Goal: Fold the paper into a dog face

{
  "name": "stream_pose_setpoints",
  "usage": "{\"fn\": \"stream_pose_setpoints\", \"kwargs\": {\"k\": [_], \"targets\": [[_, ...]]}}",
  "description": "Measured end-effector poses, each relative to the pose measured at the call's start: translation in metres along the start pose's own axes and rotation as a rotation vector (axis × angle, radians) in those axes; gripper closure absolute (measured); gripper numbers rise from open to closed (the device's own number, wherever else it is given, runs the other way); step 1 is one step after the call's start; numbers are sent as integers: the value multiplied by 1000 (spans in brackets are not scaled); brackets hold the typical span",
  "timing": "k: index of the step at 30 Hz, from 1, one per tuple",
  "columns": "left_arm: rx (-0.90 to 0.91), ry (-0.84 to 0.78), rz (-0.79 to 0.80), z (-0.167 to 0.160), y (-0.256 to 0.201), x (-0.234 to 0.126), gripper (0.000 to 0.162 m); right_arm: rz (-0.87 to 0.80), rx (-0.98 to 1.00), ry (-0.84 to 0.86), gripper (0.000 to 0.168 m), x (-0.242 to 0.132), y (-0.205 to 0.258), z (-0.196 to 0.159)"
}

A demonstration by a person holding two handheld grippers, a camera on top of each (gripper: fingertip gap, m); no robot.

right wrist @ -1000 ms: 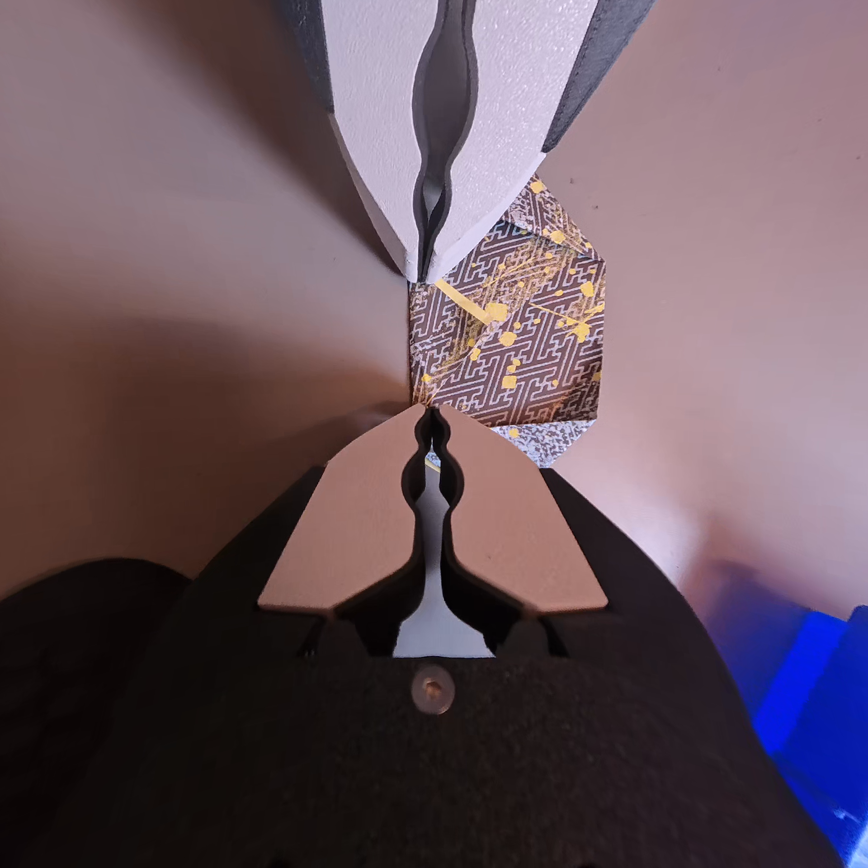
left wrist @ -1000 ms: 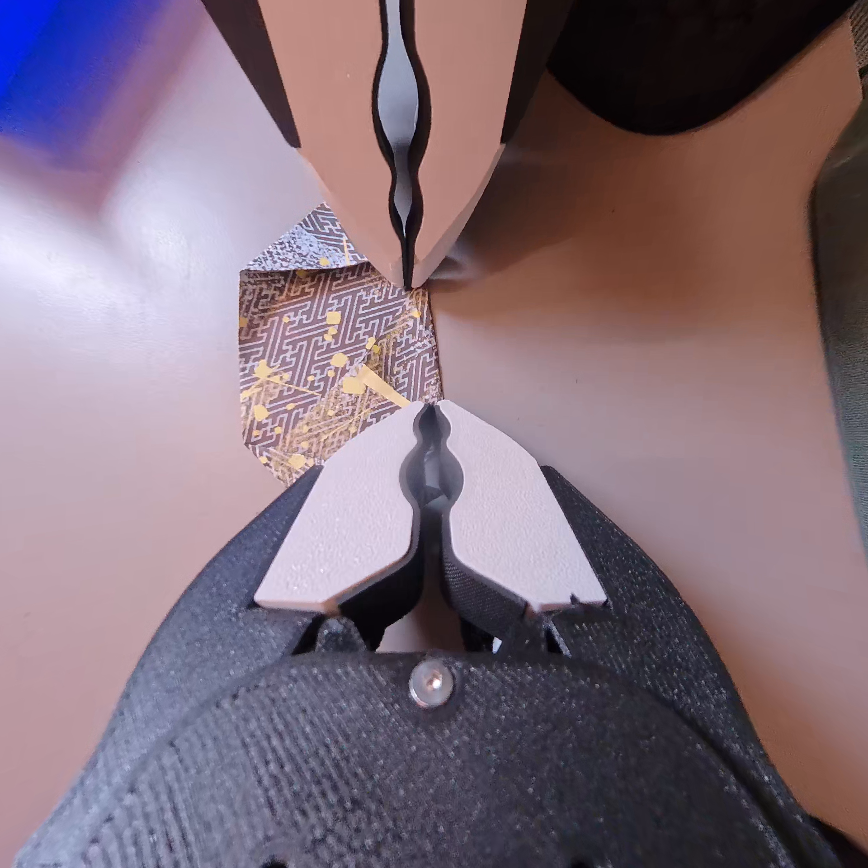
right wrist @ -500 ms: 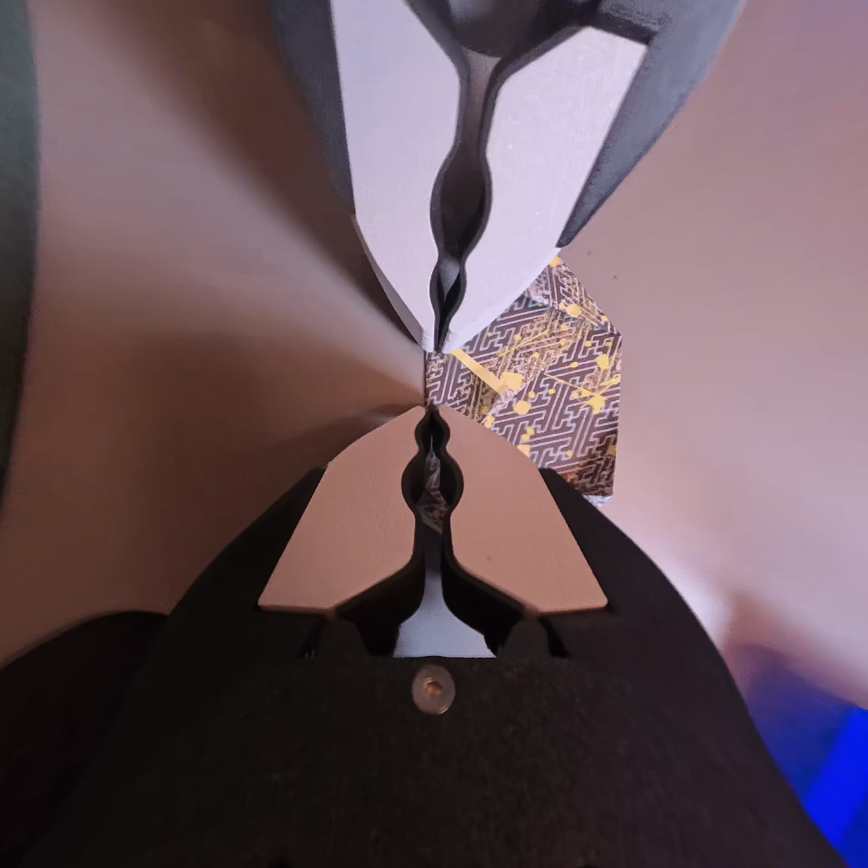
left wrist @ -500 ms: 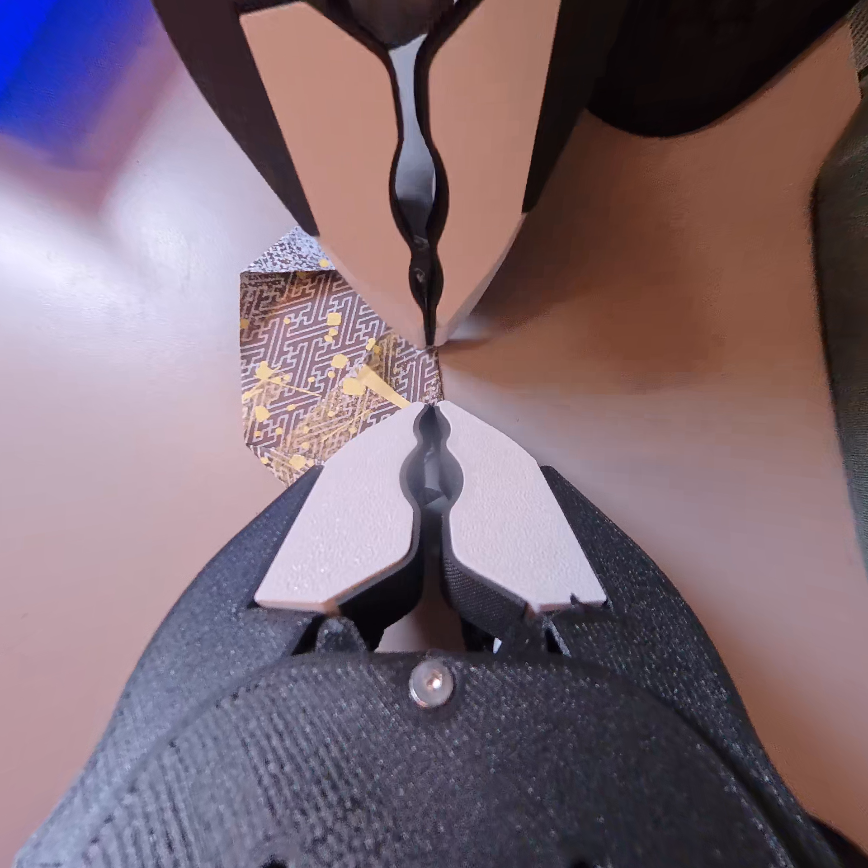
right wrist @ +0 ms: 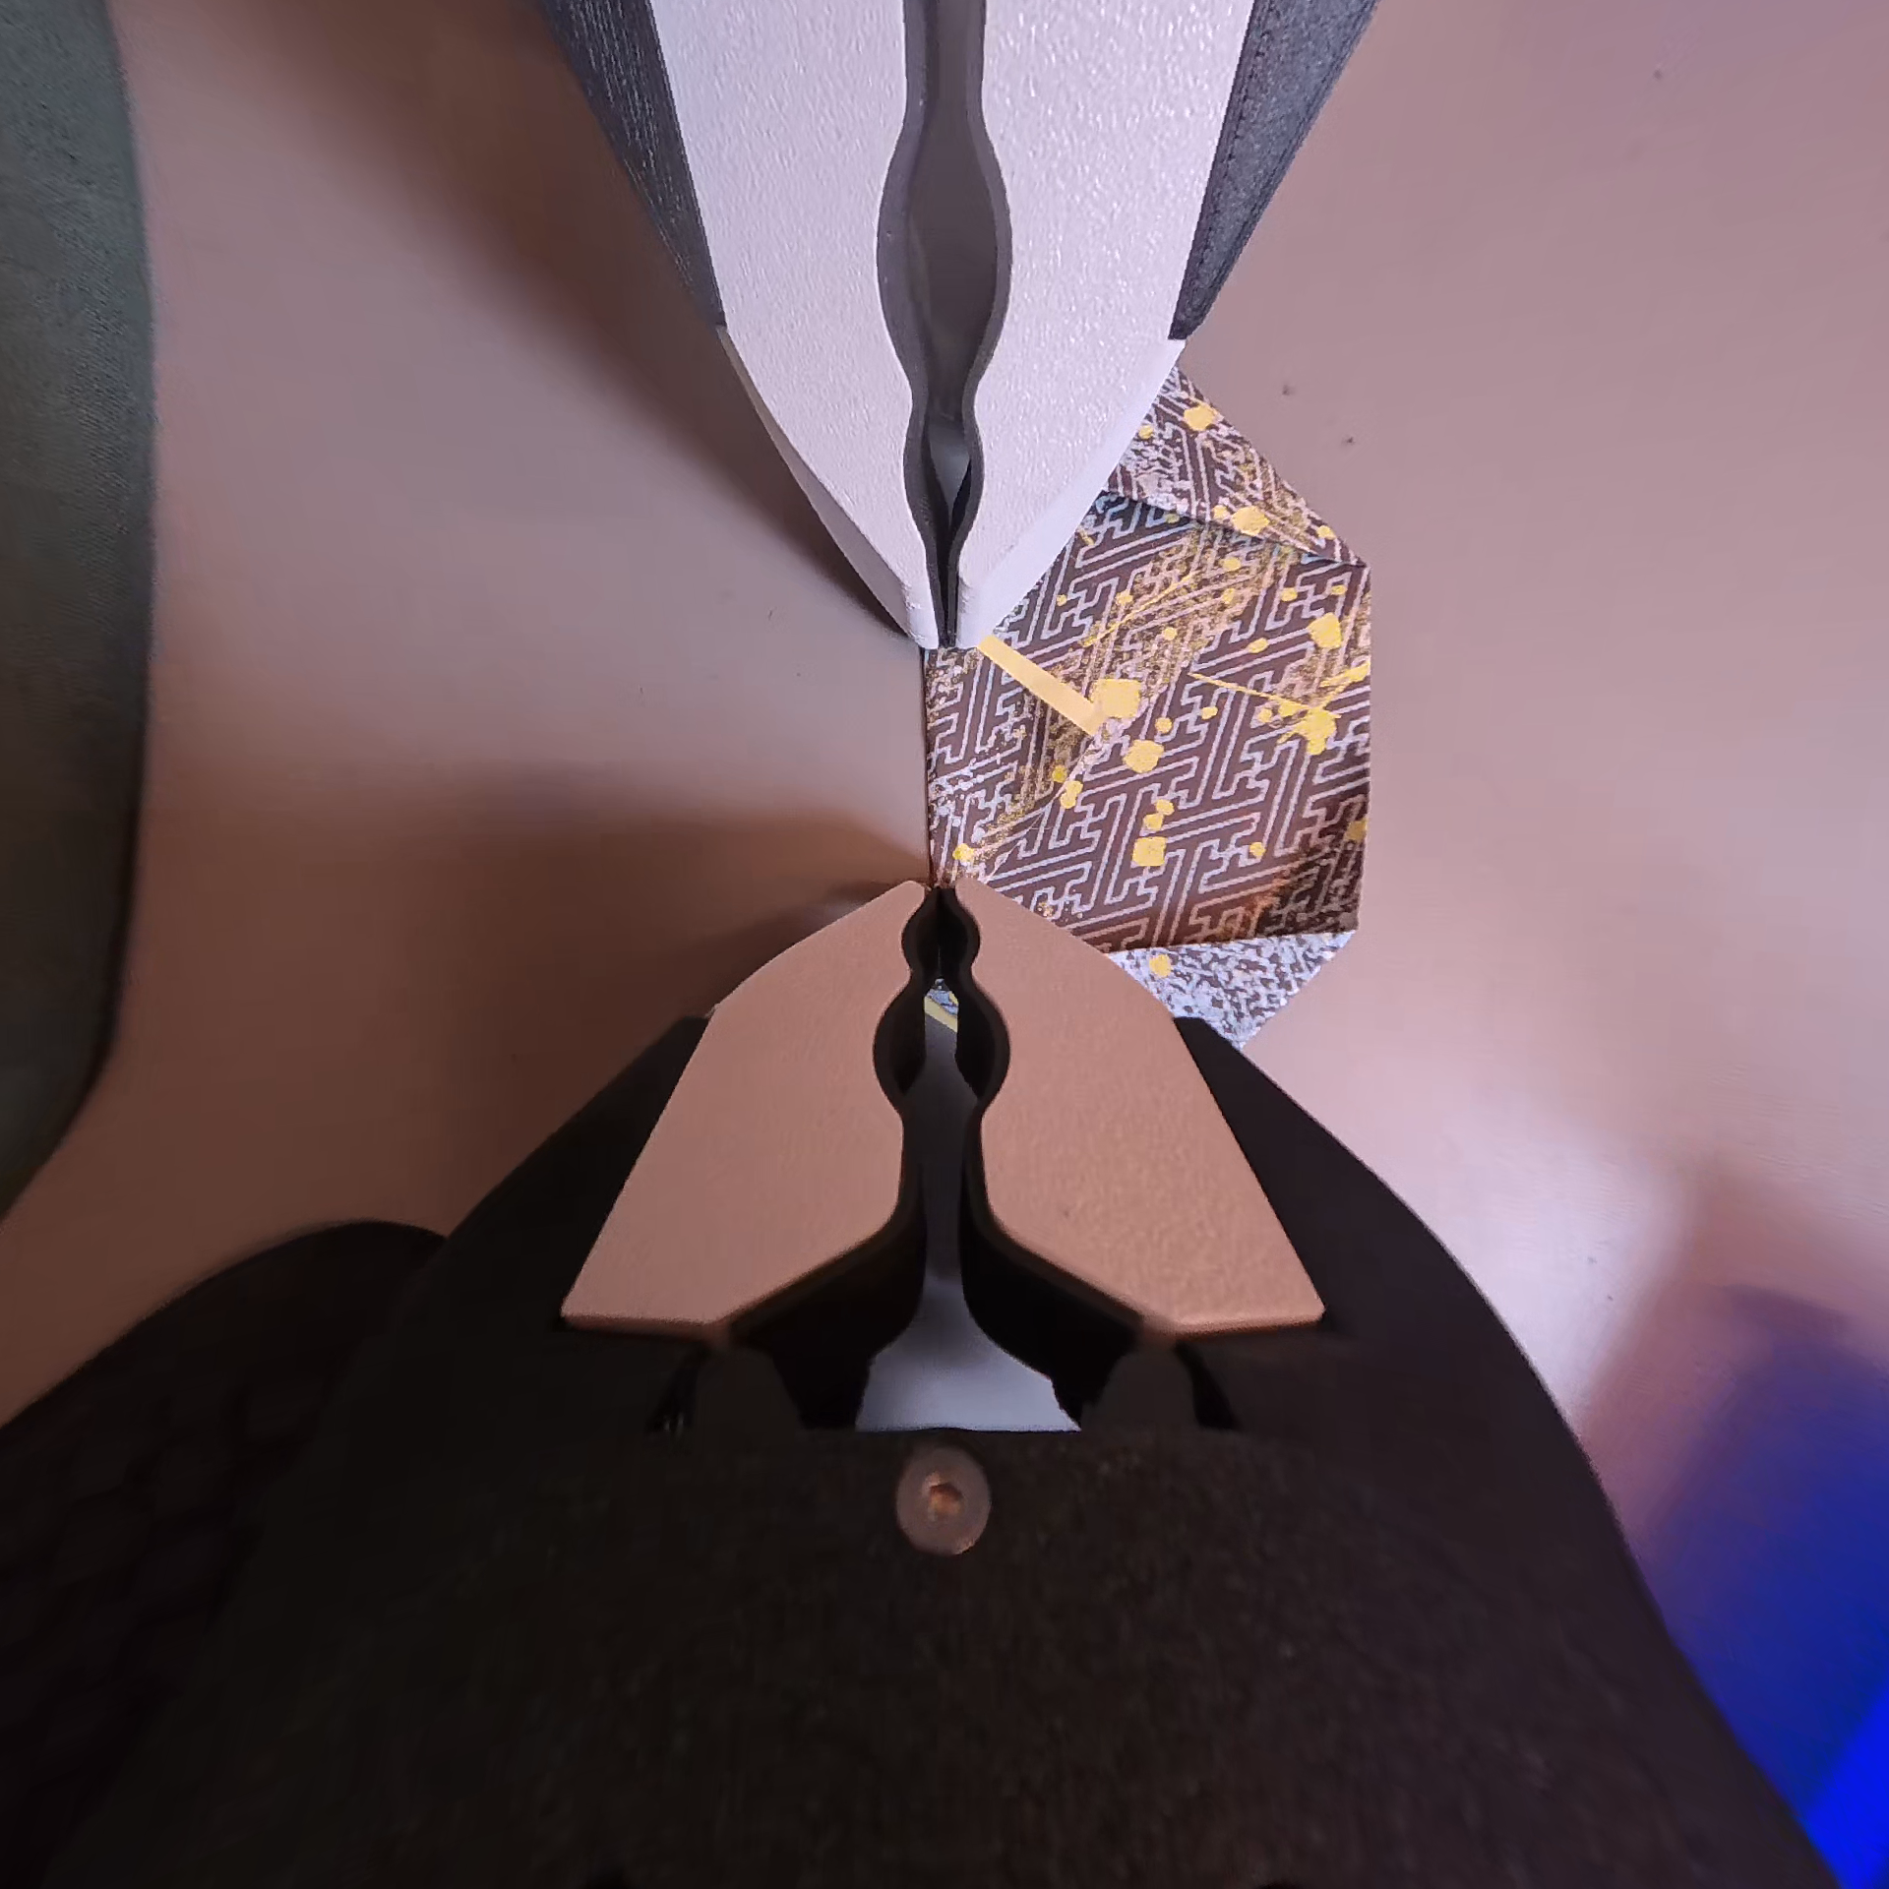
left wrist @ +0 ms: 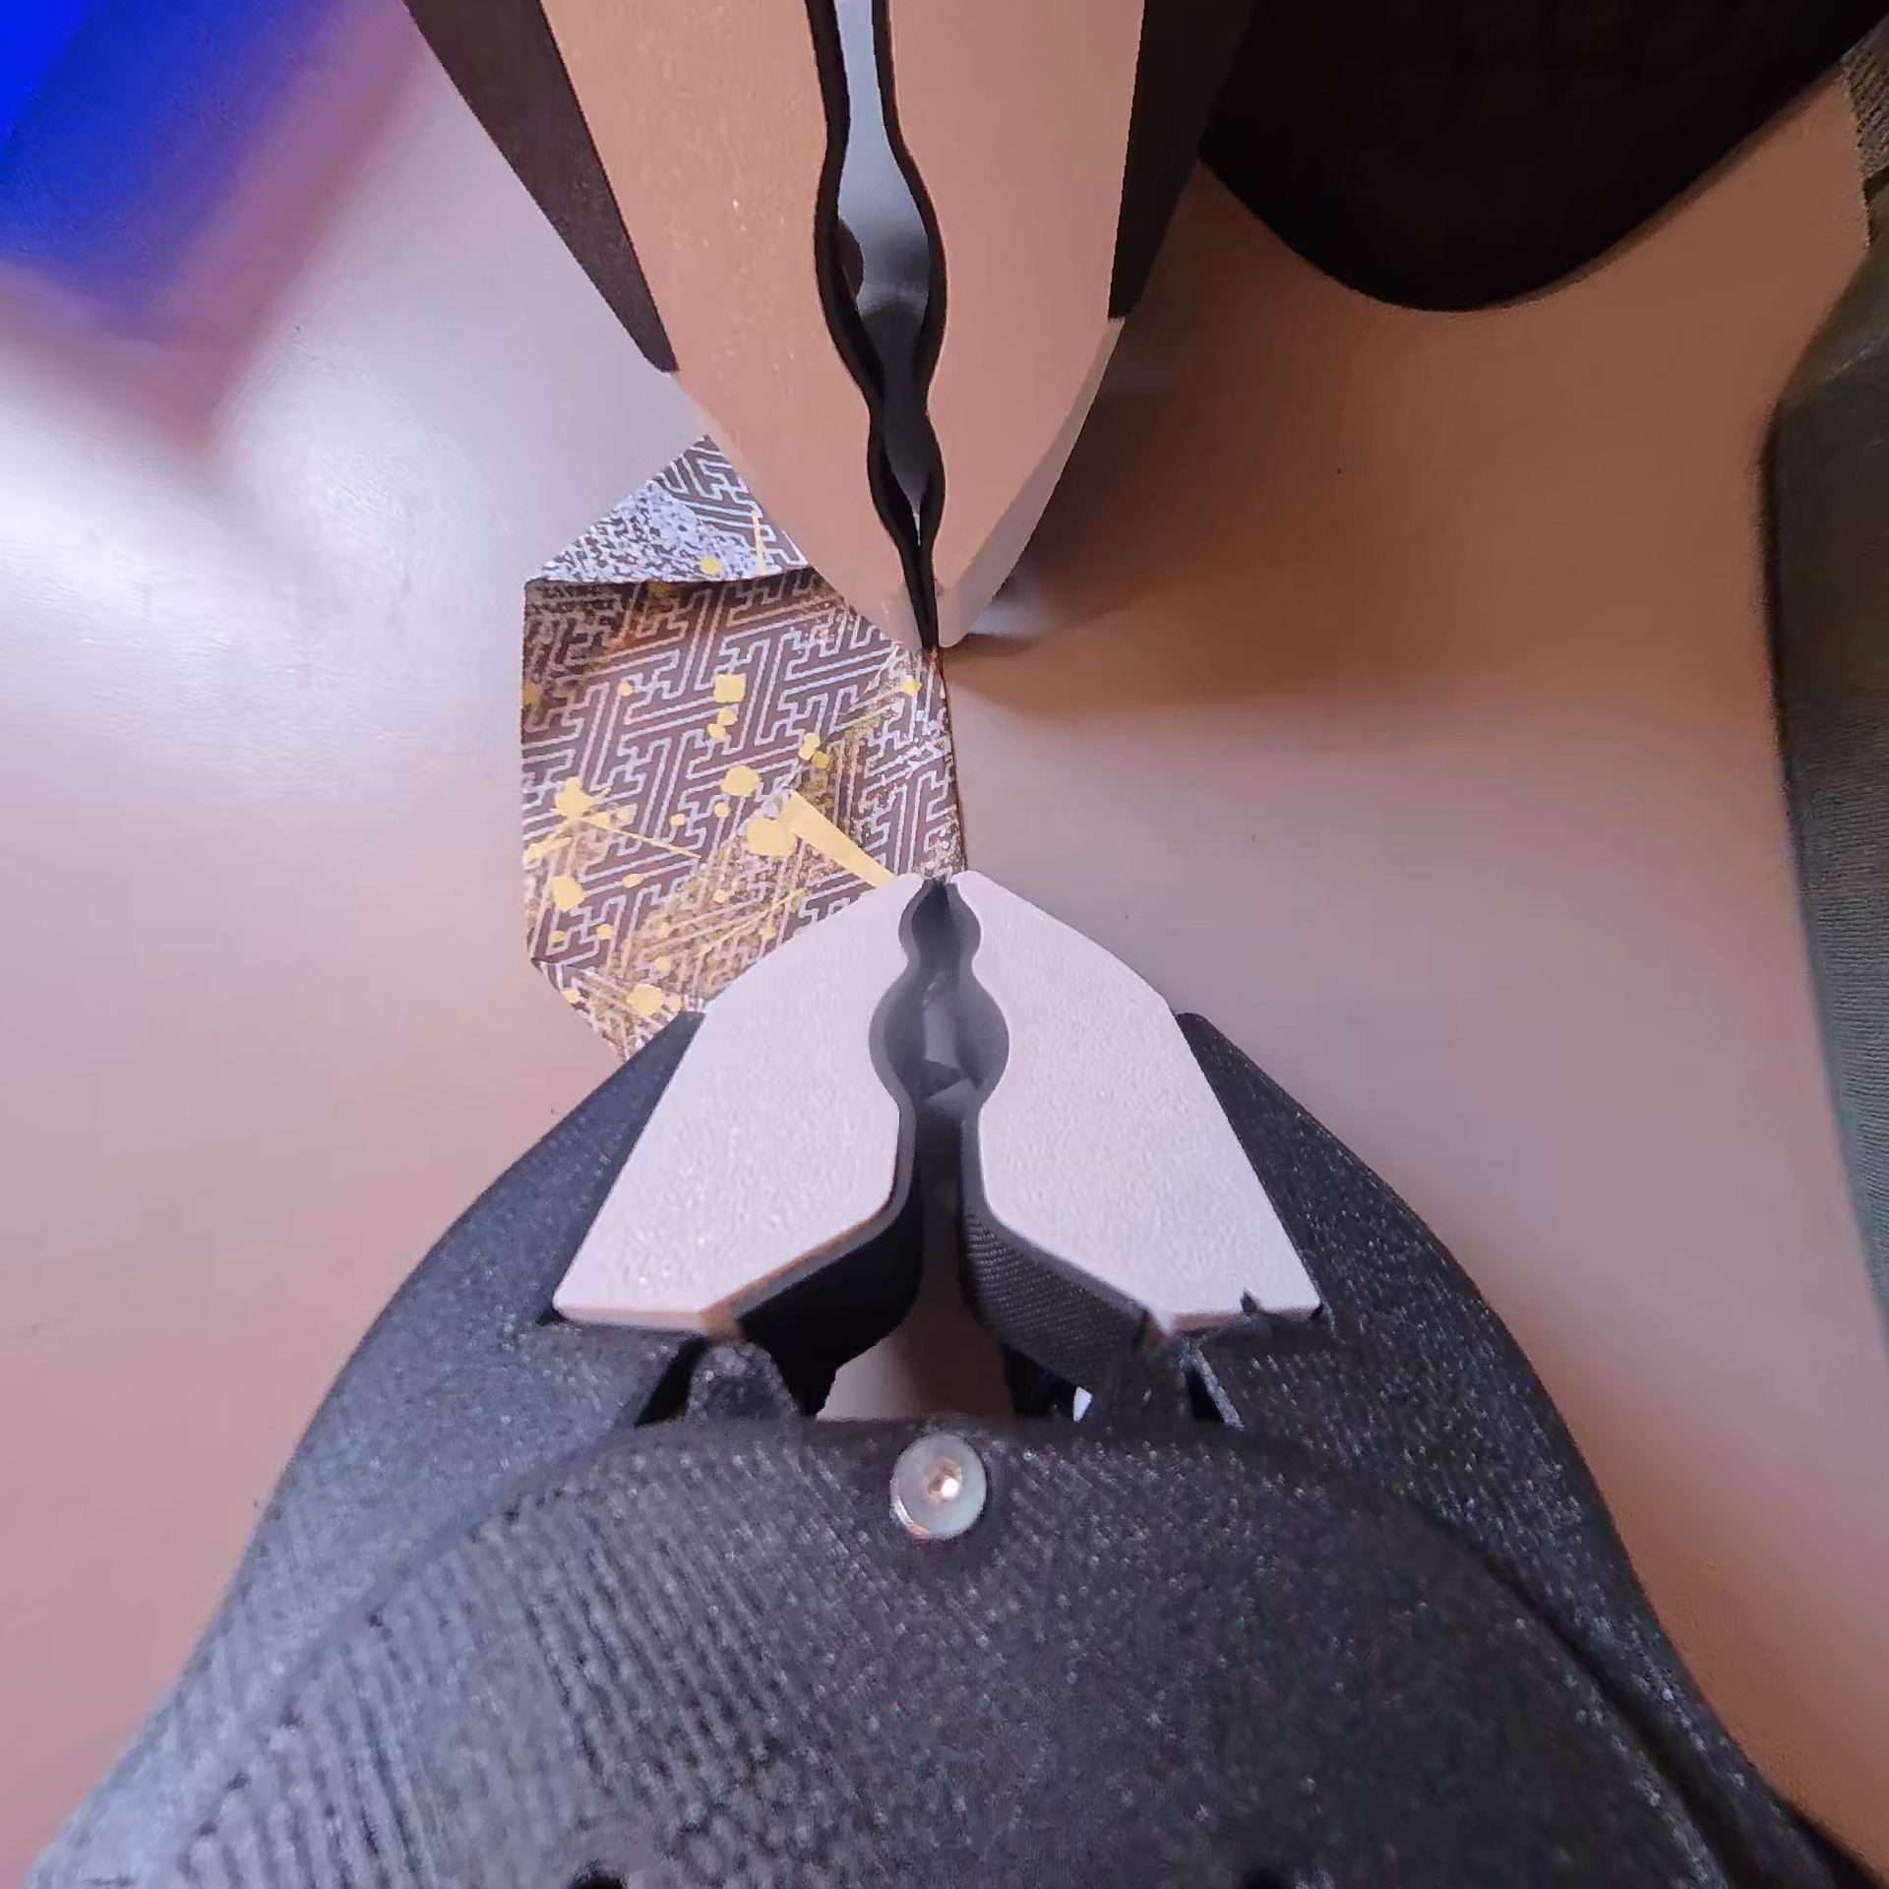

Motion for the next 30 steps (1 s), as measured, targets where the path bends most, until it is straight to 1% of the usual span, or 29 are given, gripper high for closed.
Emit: {"fn": "stream_pose_setpoints", "kwargs": {"k": [4,6,8,9,11,14,16,17,18,19,21,22,24,28,29,30], "targets": [[3,-1,10,0,0,0,162,-11,-30,8,168,-1,1,2],[-4,-4,12,1,0,0,162,-14,-16,-80,168,-12,-1,16],[3,-12,18,2,1,0,162,-78,26,-187,168,-34,-15,31],[3,-21,14,2,1,0,162,-126,53,-199,149,-42,-25,32],[-13,-67,4,9,2,-6,162,-178,117,-176,136,-50,-42,20],[-71,-205,-7,25,10,-28,162,-125,252,-174,134,-40,-49,3],[-140,-326,-13,34,21,-49,162,-105,287,-143,133,-30,-51,-6],[-189,-367,-8,35,28,-58,108,-96,296,-135,133,-27,-52,-7],[-234,-354,-21,28,33,-63,100,-85,304,-130,135,-24,-53,-8],[-261,-366,-11,23,40,-68,97,-68,307,-124,140,-21,-52,-8],[-301,-378,20,11,52,-72,100,-40,294,-108,161,-17,-50,-8],[-310,-367,19,5,55,-71,103,-40,283,-116,167,-15,-50,-6],[-319,-337,12,-6,57,-66,107,-21,257,-161,168,-18,-47,1],[-312,-302,-116,-12,41,-51,109,-28,218,-294,168,-36,-45,18],[-309,-312,-144,-9,37,-49,113,-22,230,-325,168,-41,-44,21],[-306,-327,-182,-6,33,-47,121,-12,243,-349,168,-45,-43,24]]}}
Point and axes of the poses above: each gripper's, where its closed fingertips meet, x out along the fingers, z out of its top, y = z × x across the jaws, the point moved 1 cm from there along -x, back along the fingers, and after that the axes turned 4 degrees about -y, right-handed, at the moved point
